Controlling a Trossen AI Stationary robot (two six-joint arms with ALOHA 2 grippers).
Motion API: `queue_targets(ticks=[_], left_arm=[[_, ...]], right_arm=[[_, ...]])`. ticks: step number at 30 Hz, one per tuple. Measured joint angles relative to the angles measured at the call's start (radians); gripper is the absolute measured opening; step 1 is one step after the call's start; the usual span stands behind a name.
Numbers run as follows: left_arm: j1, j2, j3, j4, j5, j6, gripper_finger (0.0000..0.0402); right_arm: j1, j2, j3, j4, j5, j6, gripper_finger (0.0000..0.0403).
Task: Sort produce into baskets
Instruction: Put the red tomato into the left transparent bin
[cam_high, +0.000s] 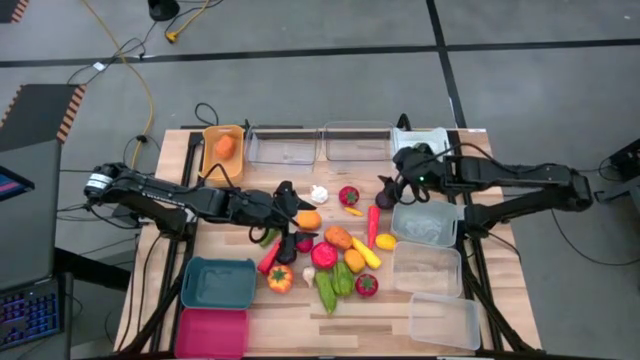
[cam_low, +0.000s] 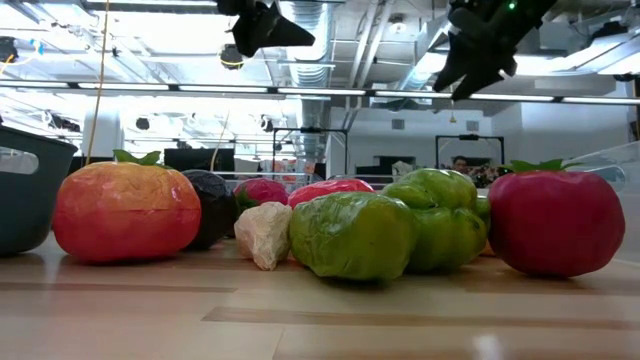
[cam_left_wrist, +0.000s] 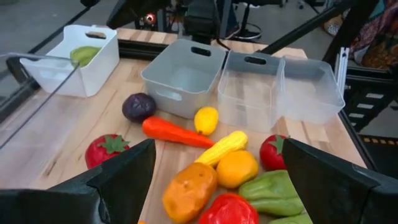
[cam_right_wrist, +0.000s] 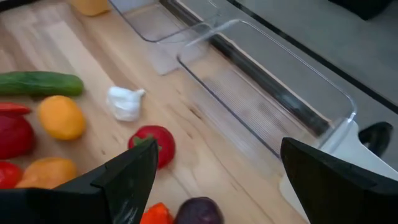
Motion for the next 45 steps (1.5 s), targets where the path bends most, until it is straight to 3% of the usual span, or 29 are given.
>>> queue_targets(ticks=[11,20,45], left_arm=[[0.000,0.000,0.000,0.002,0.019,0.005,0.0342],[0.001,0.029,0.001,0.005,0.008,0.008,0.0396],[-0.009,0.181,0.052,0.001,0.028,-0.003,0.0399]], right_arm=[[0.038,0.000,0.000,0.009,0.000,0.000,0.0368],[0.037,0.000,0.000,0.010,0.000,0.000,0.0368],[0.036,0.000,0.000,0.024,0.000,0.000,0.0368]])
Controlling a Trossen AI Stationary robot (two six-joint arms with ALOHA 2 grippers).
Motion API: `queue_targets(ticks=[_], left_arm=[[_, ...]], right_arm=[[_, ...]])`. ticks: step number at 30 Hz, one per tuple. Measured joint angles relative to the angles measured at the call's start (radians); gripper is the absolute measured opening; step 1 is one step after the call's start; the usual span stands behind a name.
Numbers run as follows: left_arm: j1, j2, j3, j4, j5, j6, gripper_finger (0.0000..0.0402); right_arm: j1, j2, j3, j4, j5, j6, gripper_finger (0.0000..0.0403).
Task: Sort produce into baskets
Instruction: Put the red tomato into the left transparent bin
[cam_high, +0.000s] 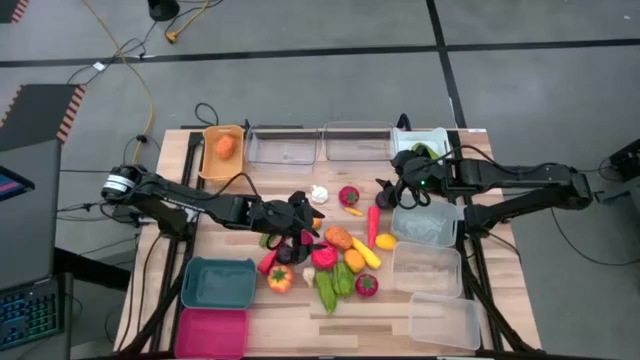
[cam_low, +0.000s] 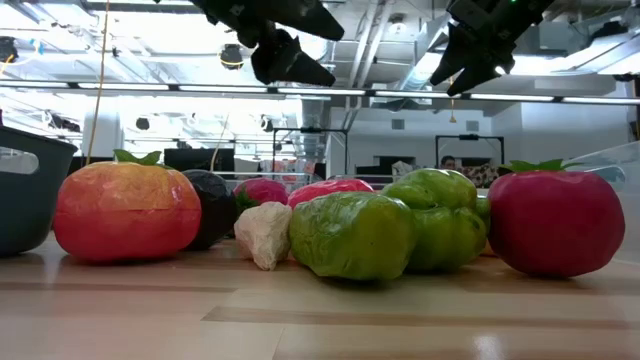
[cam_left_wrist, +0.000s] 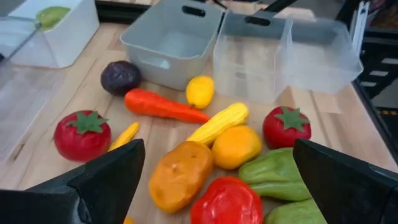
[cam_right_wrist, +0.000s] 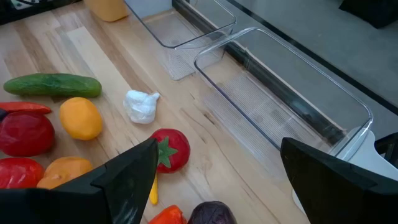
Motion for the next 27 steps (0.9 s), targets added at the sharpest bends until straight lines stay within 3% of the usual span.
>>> queue_targets(ticks=[4,15,27], left_arm=[[-0.001,0.061,0.063,-0.074,0.010,0.019,0.0399],[-0.003,0.283,0.372,-0.538,0.009,0.030,0.0398],[-0.027,0.465,0.496,-0.638,0.063,0.030,0.0398]], right_arm=[[0.000,0.000,0.000,0.001,0.000,0.000,0.0368],[0.000,0.000,0.000,0.003,0.000,0.000,0.0368],[0.000,0.000,0.000,0.003,0.000,0.000,0.0368]])
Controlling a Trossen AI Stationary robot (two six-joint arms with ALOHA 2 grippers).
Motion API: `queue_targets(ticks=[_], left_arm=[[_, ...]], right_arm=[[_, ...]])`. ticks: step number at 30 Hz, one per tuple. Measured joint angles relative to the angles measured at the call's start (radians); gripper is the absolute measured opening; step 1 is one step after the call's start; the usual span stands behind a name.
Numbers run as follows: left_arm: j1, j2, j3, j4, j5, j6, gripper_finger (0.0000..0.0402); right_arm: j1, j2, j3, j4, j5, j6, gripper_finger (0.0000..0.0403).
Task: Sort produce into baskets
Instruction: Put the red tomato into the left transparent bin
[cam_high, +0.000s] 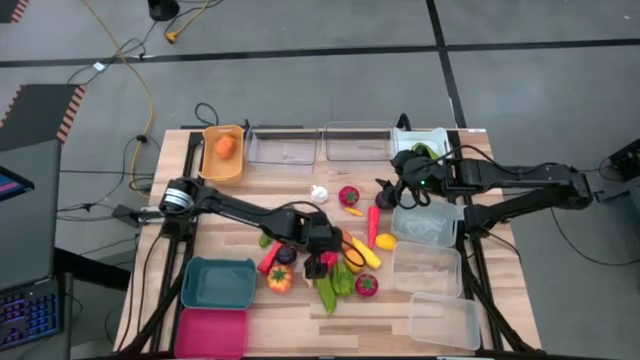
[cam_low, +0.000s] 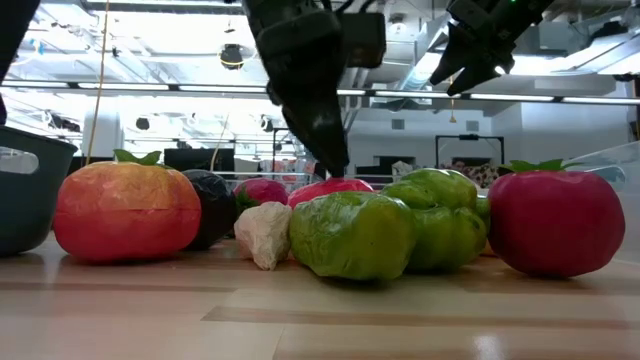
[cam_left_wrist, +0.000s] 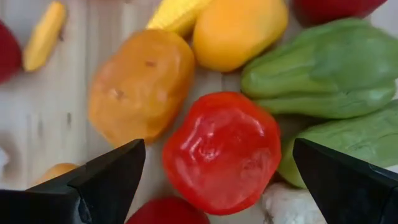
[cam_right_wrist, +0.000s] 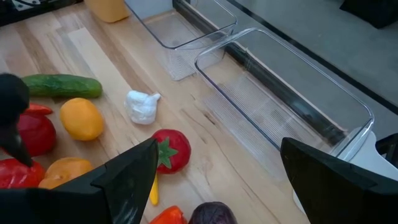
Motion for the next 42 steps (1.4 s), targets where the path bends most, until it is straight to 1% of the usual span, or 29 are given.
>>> queue_targets(ticks=[6,12,23,28,33,39,42], left_arm=[[-0.008,0.017,-0.007,-0.001,0.036,-0.043,0.0398],[-0.008,0.018,-0.009,-0.002,0.017,-0.068,0.0398],[-0.015,0.099,-0.010,-0.006,0.003,-0.061,0.0397],[-0.015,0.097,-0.010,-0.004,-0.032,-0.060,0.0376],[-0.015,0.091,-0.008,-0.006,-0.035,-0.060,0.0347],[-0.015,0.084,0.043,-0.079,-0.035,-0.002,0.0347],[-0.013,0.071,0.098,-0.142,-0.036,0.044,0.0348]], right_arm=[[0.000,0.000,0.000,0.000,0.000,0.000,0.0368],[0.000,0.000,0.000,0.000,0.000,0.000,0.0368],[0.000,0.000,0.000,-0.004,0.000,0.000,0.0368],[0.000,0.000,0.000,-0.004,0.000,0.000,0.0368],[0.000,0.000,0.000,-0.003,0.000,0.000,0.0368],[0.000,0.000,0.000,-0.003,0.000,0.000,0.0368],[0.000,0.000,0.000,-0.003,0.000,0.000,0.0368]])
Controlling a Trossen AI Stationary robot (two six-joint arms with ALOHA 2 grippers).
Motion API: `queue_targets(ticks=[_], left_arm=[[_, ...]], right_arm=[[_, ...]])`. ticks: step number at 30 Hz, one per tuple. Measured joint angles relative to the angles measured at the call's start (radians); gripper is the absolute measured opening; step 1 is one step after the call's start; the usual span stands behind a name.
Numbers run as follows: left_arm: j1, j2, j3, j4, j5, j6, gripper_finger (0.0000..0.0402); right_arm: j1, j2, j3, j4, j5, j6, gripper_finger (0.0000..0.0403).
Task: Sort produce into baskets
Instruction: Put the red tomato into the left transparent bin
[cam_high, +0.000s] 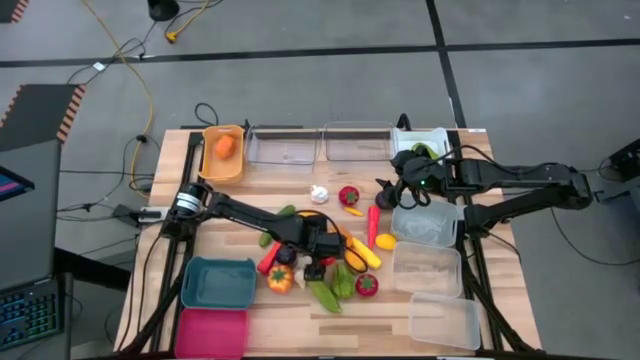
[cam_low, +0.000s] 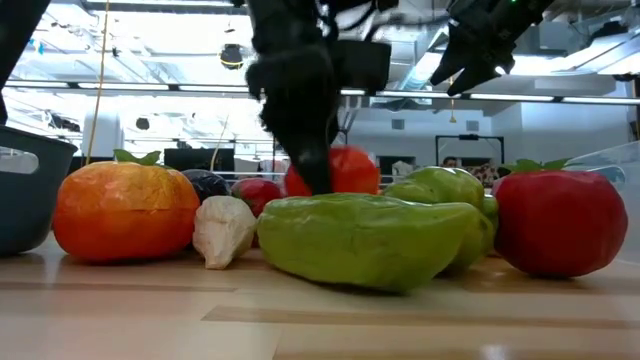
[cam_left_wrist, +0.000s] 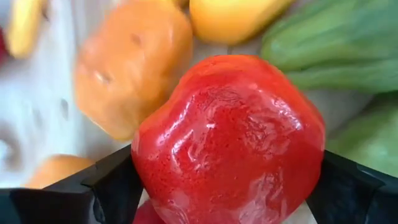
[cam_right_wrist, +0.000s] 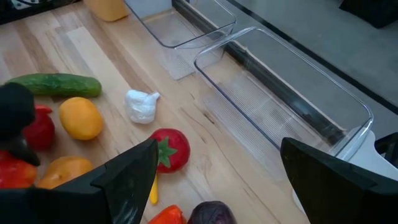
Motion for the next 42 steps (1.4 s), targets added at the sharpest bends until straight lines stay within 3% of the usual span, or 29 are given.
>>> queue_targets(ticks=[5,13,24,34,42], left_arm=[[0.021,-0.037,0.075,-0.060,-0.009,0.077,0.0347],[0.098,-0.140,0.096,-0.143,-0.161,0.122,0.0347],[0.306,-0.236,0.096,-0.256,-0.333,0.186,0.0347],[0.581,-0.238,0.096,-0.266,-0.323,0.251,0.0348],[0.715,-0.238,0.096,-0.230,-0.169,0.241,0.0348]], right_arm=[[0.000,0.000,0.000,0.000,0.000,0.000,0.0368],[0.000,0.000,0.000,0.000,0.000,0.000,0.0368],[0.000,0.000,0.000,0.000,0.000,0.000,0.0368],[0.000,0.000,0.000,0.000,0.000,0.000,0.0368],[0.000,0.000,0.000,0.000,0.000,0.000,0.0368]])
